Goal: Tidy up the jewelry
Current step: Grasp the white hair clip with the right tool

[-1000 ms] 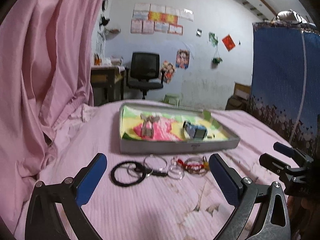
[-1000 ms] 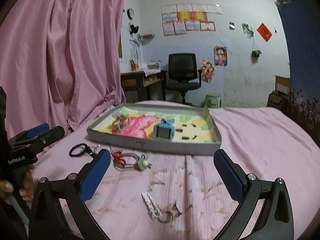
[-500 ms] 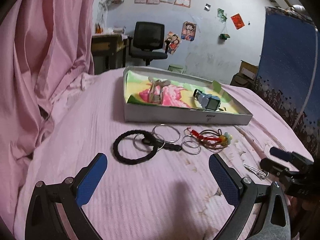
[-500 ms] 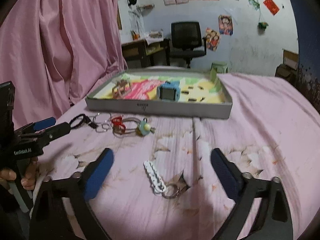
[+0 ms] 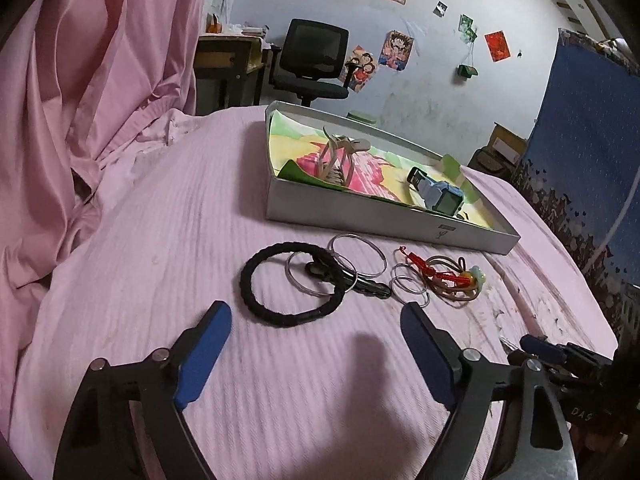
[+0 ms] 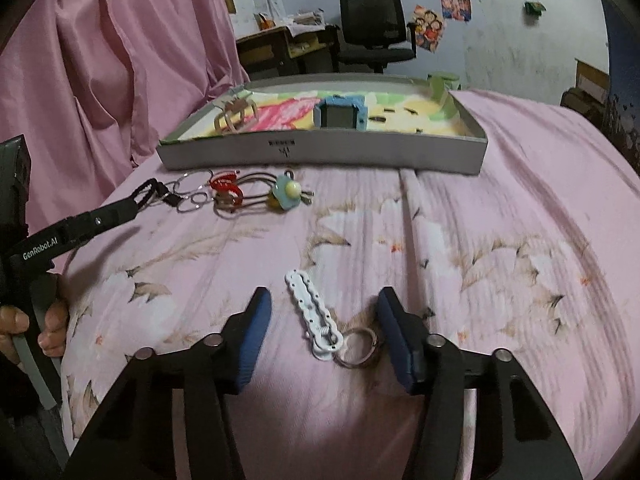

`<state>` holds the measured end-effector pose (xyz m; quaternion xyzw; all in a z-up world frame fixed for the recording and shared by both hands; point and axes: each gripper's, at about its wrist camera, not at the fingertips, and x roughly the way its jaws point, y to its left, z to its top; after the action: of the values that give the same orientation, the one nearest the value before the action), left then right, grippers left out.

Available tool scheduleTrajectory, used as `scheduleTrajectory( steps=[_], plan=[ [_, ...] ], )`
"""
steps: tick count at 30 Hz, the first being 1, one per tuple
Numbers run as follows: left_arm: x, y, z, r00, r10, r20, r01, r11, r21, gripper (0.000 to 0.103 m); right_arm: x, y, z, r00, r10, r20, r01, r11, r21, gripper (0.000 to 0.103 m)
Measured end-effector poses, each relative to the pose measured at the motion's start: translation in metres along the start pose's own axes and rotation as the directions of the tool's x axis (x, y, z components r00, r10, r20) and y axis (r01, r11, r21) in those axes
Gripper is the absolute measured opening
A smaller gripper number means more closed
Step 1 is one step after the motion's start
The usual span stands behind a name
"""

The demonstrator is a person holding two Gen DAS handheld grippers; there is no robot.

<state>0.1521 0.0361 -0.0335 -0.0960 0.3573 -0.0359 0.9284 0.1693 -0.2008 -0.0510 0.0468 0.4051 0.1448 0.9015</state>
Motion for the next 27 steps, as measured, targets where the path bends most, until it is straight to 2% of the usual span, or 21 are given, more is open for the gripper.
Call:
scheduleTrajectory(
  steps=[4,9,21,27],
  plan=[
    [0.003,0.0,0.002,1.0,-0.009,-0.006,0.009,1.0,0.0,0.077,0.003,0.003,-0.002,1.0,0.02,-0.017,-0.02,1.0,0.005,0.03],
    [0.005,0.001,0.002,1.0,-0.02,-0.009,0.02,1.0,-0.003,0.064,0.008,0.009,-0.003,0.999,0.045,-0.031,-0.045,0.999,-0.003,0.017],
    [0.01,0.005,0.004,0.999,-0.037,-0.019,0.036,0.999,-0.029,0.035,0.027,0.025,0.014,0.992,0.114,-0.057,-0.115,0.993,-0.017,0.014],
    [0.007,0.012,0.004,0.996,-0.088,-0.007,0.088,0.994,-0.062,0.034,0.033,0.029,0.018,0.989,0.139,-0.057,-0.14,0.99,-0.013,0.014]
  ],
)
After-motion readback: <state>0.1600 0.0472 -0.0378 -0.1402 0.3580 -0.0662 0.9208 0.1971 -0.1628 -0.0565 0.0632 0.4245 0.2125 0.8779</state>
